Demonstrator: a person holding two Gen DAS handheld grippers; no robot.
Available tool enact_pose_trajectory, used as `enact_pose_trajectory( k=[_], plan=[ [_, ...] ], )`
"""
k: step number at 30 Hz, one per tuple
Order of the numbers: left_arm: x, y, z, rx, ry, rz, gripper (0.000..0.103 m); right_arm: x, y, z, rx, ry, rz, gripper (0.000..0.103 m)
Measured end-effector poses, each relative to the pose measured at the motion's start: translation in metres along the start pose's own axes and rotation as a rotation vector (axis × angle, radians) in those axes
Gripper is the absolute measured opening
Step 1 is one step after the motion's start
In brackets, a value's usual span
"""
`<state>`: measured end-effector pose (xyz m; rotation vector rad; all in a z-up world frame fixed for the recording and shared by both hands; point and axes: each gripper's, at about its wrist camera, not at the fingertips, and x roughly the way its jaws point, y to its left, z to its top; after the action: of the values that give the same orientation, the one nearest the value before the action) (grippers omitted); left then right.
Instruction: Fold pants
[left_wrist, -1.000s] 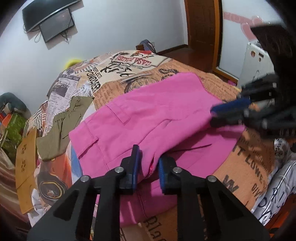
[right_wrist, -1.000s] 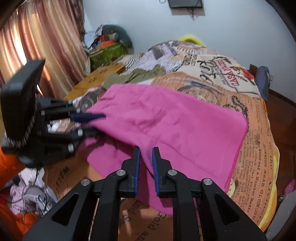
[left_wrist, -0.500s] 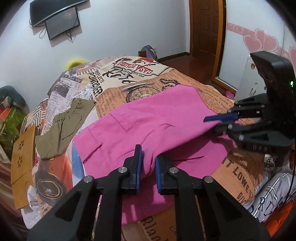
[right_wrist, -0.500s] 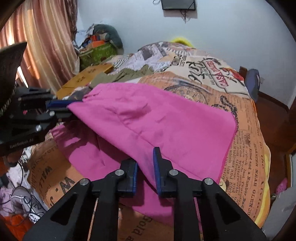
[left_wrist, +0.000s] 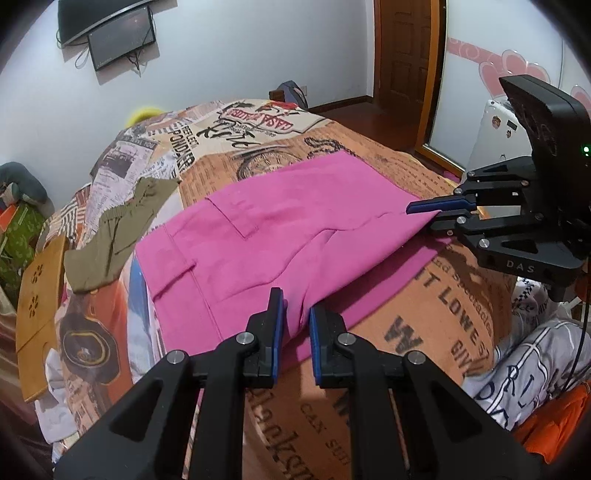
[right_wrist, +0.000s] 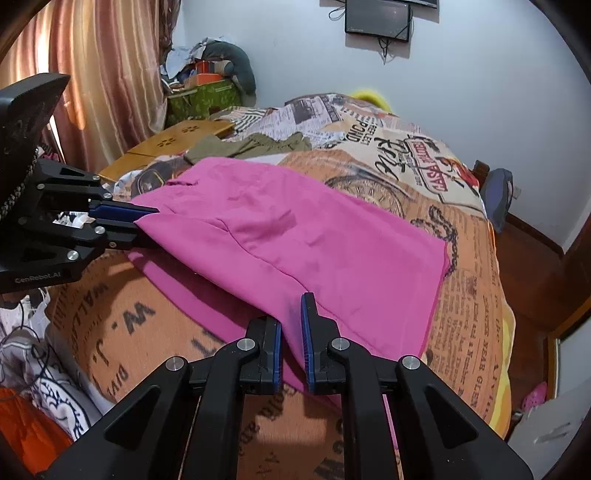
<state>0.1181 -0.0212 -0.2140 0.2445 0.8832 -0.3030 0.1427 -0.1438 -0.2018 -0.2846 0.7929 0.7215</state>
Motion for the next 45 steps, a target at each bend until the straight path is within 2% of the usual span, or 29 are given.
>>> enact_pose_trajectory(
  k=[8, 24, 27, 29, 34, 39, 45],
  plan=[
    [-0.001, -0.003, -0.009, -0.012, 0.018, -0.009, 0.012, -0.004, -0.012, -0.013, 0.053, 0.019, -0.011, 0.009],
    [-0.014, 0.015, -0.032, -0.145, 0.016, -0.066, 0.013, -0.02, -0.044, -0.049, 0.166, 0.1, -0.106, 0.009],
    [-0.019, 0.019, -0.037, -0.166, 0.02, -0.055, 0.013, -0.026, -0.05, -0.055, 0.188, 0.116, -0.121, 0.019],
    [-0.023, 0.022, -0.04, -0.173, 0.024, -0.037, 0.013, -0.032, -0.053, -0.057, 0.199, 0.117, -0.126, 0.021],
    [-0.041, 0.033, -0.04, -0.195, -0.002, 0.007, 0.013, -0.05, -0.057, -0.053, 0.22, 0.091, -0.133, 0.021],
    [-0.056, 0.047, -0.025, -0.225, -0.049, 0.046, 0.013, -0.066, -0.058, -0.036, 0.237, 0.021, -0.118, 0.022],
    [-0.04, 0.057, -0.007, -0.266, -0.037, 0.046, 0.013, -0.052, -0.053, -0.016, 0.252, -0.026, -0.074, 0.023]
  ],
)
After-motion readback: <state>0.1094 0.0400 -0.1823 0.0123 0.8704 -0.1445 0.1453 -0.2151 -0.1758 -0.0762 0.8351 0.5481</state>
